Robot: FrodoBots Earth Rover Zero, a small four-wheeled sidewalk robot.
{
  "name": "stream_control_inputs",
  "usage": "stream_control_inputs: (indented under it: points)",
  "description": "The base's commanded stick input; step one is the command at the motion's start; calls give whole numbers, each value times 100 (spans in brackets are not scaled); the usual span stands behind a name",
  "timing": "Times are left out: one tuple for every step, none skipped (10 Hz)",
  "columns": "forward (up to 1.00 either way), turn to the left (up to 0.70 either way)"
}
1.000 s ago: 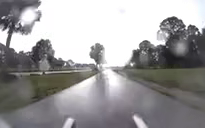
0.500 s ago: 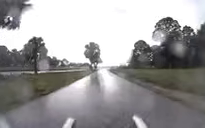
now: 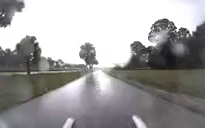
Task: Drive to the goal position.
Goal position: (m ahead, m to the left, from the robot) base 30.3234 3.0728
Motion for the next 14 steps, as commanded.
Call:
stream_control_inputs:
  points:
    - [100,0]
    - [100,0]
    - [100,0]
    - [100,0]
    - [100,0]
    - [100,1]
    - [100,30]
    - [100,35]
    - [100,27]
    - [100,0]
    - [100,0]
    - [100,0]
    - [100,0]
    - [100,0]
